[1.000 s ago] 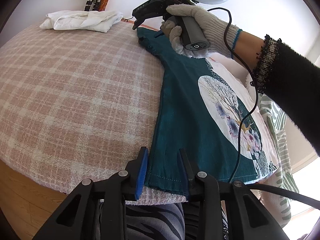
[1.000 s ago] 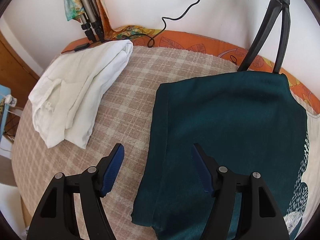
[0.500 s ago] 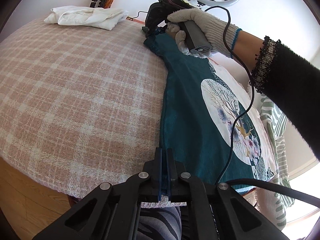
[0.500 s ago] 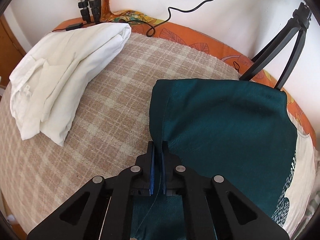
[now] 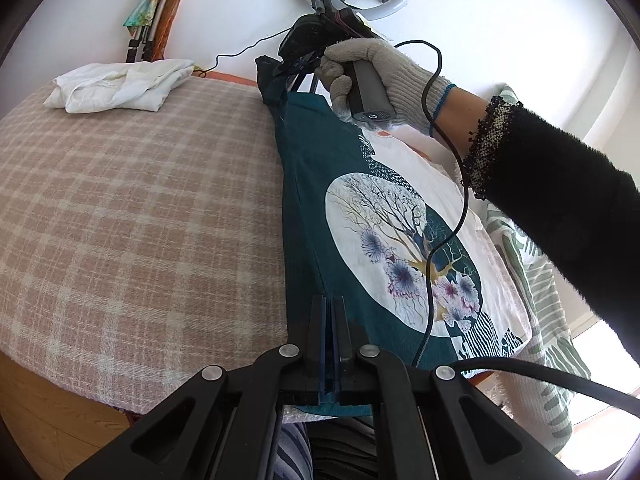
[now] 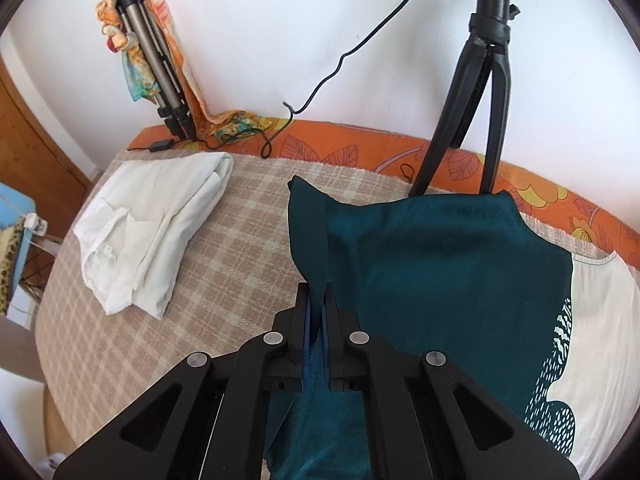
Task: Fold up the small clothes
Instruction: 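Fold the green side lengthwise onto the shirt with both tools, then open both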
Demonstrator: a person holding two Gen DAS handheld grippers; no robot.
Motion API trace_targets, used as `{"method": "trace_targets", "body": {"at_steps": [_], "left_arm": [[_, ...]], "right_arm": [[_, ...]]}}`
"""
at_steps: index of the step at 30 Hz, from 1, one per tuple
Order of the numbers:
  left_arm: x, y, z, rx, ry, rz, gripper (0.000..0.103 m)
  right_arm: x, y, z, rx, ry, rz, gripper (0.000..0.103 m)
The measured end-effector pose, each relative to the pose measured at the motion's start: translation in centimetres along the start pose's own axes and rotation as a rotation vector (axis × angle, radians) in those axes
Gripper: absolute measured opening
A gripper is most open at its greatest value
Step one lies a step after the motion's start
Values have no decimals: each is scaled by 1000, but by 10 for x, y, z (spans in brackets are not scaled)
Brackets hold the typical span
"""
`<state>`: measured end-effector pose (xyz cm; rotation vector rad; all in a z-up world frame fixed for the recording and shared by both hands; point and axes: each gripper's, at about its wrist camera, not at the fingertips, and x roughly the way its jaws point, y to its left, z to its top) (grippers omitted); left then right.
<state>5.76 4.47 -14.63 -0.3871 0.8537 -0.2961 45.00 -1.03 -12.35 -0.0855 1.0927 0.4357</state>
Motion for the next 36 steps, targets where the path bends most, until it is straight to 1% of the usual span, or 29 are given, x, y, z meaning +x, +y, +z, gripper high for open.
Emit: {"method": "trace_targets", "body": {"at_steps": [3,7,11,14,15,17,21,22,24,25,26,27,28,29,30,31,34,36], "left_arm": [[9,-18,1,32,20,-20,0],[25,-44,-3,93,49,-39,0],[47,-68,-8,146,82,-47,0],[62,-82,-12,175,109,-46,0],[66,-86,-14,182,117,-46,0],[73,-93,-16,195,130,-47,0],[81,-105,-17,229,142,-50,0],[82,-108,-17,236,143,-51,2],[84,-112,-17,247,148,-64,13],[84,-115,-18,252,147,-73,22],[82,-116,-19,257,148,-79,25],[80,-117,-19,259,148,-84,25],[77,-119,-20,260,143,-85,26],[74,-119,-21,262,136,-80,26],[70,-119,-22,263,129,-77,26],[65,-117,-22,264,122,-71,26],[54,-114,-22,270,104,-43,26],[47,-112,-19,264,91,-39,26]], "right_arm": [[-17,-27,-2,35,-31,3,3],[-33,-69,-13,83,-54,-41,3],[-41,-124,-32,178,-46,-81,3],[-40,-148,-43,209,-32,-114,3],[-38,-152,-45,210,-27,-119,3],[-35,-159,-48,204,-17,-101,3],[-28,-164,-50,182,-12,-106,3],[-27,-164,-50,177,-12,-116,3],[-23,-166,-48,174,1,-137,4],[-22,-167,-47,176,11,-147,4],[-22,-168,-47,173,15,-155,5],[-23,-169,-47,163,17,-167,9],[-26,-169,-47,153,18,-184,16],[-30,-171,-46,151,17,-193,21],[-36,-174,-46,157,11,-192,29],[-44,-177,-45,166,-1,-186,31],[-71,-185,-44,181,-43,-166,31],[-93,-189,-46,183,-75,-157,31]]}}
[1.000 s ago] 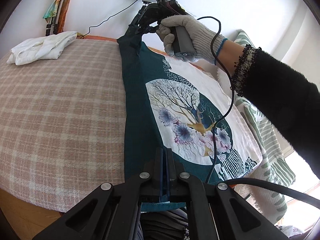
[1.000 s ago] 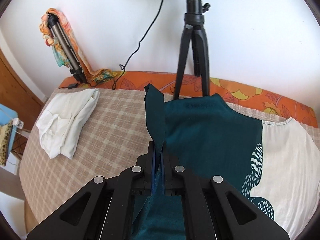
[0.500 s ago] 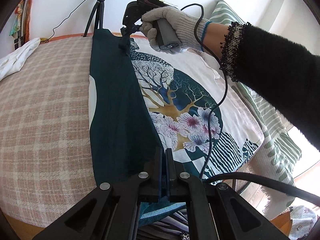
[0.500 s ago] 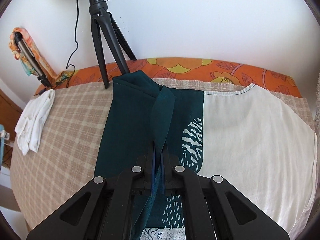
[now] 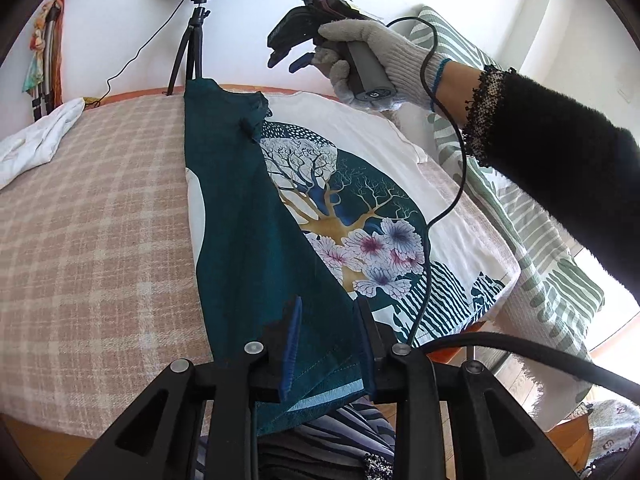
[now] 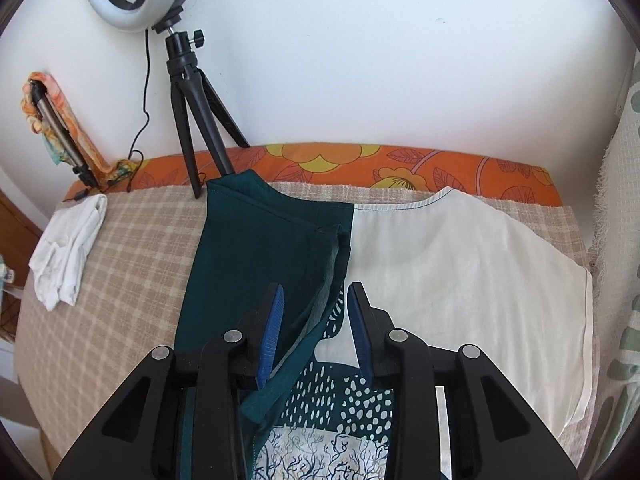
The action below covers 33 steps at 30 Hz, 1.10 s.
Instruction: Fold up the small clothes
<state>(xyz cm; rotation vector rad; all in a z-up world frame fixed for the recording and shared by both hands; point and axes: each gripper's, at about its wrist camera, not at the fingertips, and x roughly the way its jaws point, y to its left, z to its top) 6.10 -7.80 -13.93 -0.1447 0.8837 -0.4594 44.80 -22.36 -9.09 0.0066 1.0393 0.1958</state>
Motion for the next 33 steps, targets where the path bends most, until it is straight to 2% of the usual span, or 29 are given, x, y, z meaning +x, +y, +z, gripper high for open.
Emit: {"method": "trace_targets", "body": {"at_steps": [5,11,20,26,29,33], "left_arm": [[-16,-1,5,-7,-48,10,26],[-22,-18,4,49,-62,14,26],[-14,-58,-1,129,-58,-17,26],[4,-92,1,172,-39,-58,28],[18,-116,0,216,-27,-96,33],[44,-149,-3,252,1,-164,35]], "right_arm": [[-58,-19,-4,14,-74,22,31],[-126,-49,-21,33,-146,19,31],[-218,-116,-81,90,-220,-12,31],[-252,-161,-133,128,-220,-50,32],[-257,-185,-156,139,-207,-89,39],[-250,-216,-176,190,-176,-82,40]]}}
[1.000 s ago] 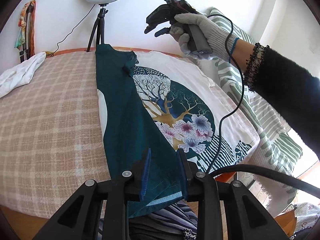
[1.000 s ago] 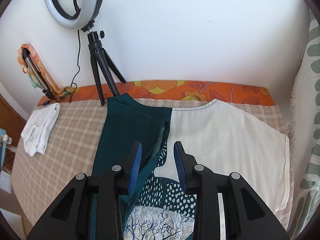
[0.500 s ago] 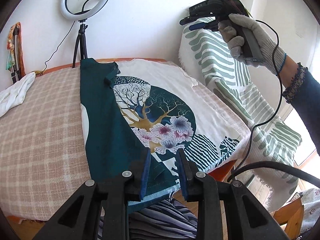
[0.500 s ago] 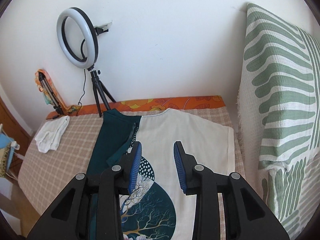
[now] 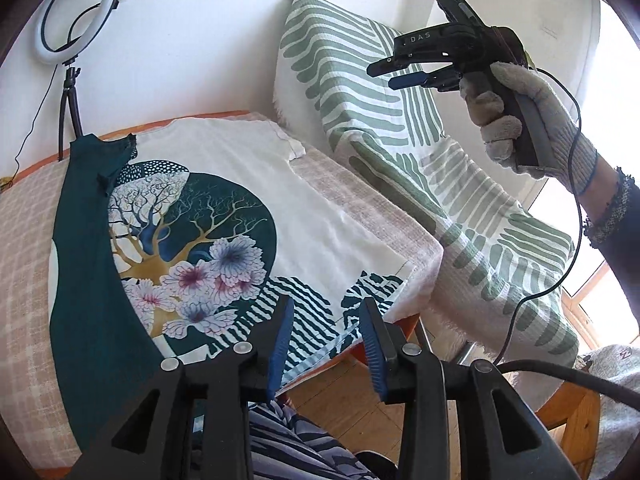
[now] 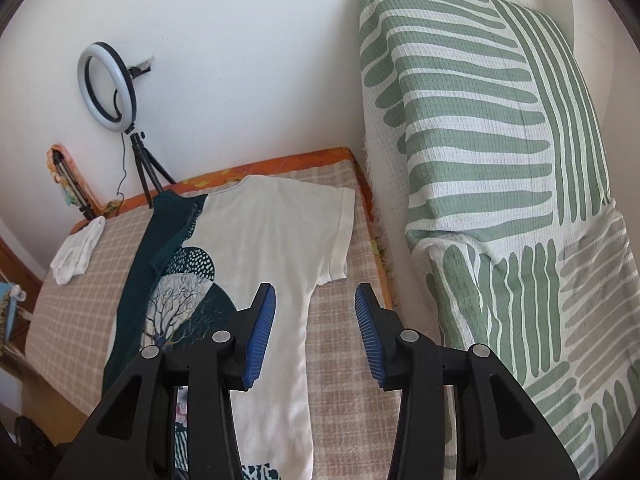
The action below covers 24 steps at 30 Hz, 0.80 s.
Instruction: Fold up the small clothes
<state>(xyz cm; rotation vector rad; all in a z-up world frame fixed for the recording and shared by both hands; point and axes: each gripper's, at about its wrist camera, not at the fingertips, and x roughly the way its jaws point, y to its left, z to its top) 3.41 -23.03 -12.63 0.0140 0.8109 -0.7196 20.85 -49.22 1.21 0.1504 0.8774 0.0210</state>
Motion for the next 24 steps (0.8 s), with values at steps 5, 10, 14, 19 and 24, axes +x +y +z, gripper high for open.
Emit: {"method": "trace_targets", "body": {"at_steps": [5,10,14,19,24], "left_arm": [[37,-37,4,77,39,-39,37],[75,-69,4,186,60,-10,47],[106,-81,6,214,90,9,47],[129,-79,13,190,105,9,46],[142,-66,21,130,123,10,26]], "right_arm": [[20,-32,-10,70,50,25,40],[45,-45,-9,90,100,50,40],[64,-54,-7,117,131,88,40],[90,-60,-4,156,167,123,40],[124,-62,0,205,216,151,40]]}}
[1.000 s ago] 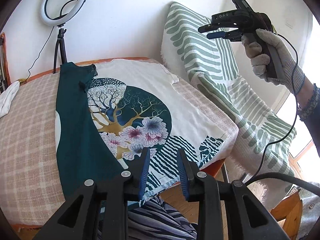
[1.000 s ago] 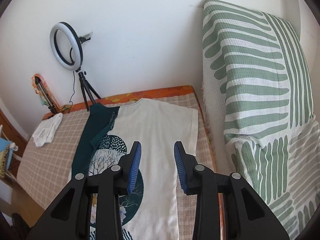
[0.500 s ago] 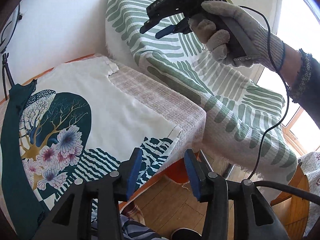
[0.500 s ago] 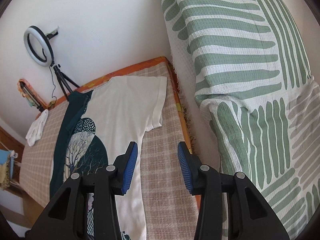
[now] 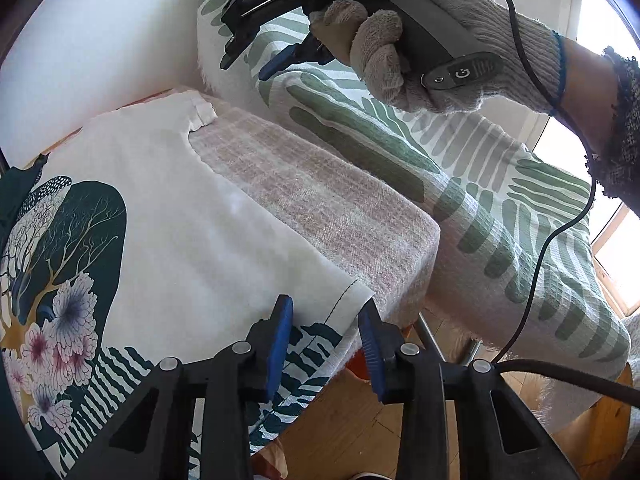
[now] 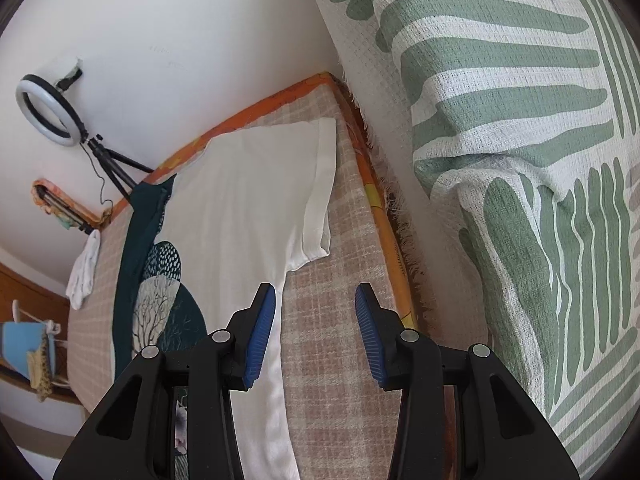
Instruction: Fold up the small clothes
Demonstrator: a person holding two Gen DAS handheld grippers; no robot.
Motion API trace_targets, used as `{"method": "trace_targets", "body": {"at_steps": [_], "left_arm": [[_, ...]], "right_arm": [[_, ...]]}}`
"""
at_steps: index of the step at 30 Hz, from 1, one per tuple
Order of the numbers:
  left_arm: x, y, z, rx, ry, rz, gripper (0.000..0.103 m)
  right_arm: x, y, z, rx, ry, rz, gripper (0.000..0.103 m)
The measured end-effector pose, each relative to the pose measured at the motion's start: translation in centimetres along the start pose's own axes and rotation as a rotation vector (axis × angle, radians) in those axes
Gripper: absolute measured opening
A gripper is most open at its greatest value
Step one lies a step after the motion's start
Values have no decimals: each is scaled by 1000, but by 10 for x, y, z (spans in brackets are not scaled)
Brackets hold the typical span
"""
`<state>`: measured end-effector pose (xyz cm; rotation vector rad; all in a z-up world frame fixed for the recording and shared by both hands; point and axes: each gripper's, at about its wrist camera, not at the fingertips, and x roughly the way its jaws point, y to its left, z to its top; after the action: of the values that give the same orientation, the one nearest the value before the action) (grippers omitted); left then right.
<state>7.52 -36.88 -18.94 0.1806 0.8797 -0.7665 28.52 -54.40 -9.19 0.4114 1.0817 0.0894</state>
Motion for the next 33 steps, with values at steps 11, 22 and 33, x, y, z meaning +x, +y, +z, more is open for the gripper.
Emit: {"method": "trace_targets", "body": {"at_steps": [11,22,33], "left_arm": [[-27,36,0,-168,-43,-106,0],[-35,35,8,-186,-82,-138,0],[-49,37,8,-220,-135,-180,0]], "right_arm": [[57,-12,14,92,77,11,40],[94,-14,29,200,85,34,40],[87,20,42,102,38,6,2]]}}
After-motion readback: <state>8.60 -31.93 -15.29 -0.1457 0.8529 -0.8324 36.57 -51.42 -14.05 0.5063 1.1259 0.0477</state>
